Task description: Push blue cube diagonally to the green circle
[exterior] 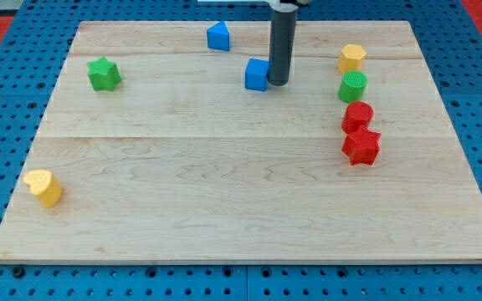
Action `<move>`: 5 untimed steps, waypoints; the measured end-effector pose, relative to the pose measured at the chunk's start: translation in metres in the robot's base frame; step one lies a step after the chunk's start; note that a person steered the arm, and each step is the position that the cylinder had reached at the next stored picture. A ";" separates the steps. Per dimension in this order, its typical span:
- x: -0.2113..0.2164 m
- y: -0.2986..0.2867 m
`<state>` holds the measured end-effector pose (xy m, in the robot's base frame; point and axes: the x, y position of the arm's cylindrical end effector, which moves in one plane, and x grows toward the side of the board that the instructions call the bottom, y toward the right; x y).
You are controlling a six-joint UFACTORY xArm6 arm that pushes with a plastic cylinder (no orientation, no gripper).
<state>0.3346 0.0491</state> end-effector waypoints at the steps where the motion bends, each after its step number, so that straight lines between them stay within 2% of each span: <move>1: 0.022 -0.059; 2: -0.008 -0.074; 3: -0.024 -0.027; 4: -0.050 -0.058; 5: -0.072 -0.047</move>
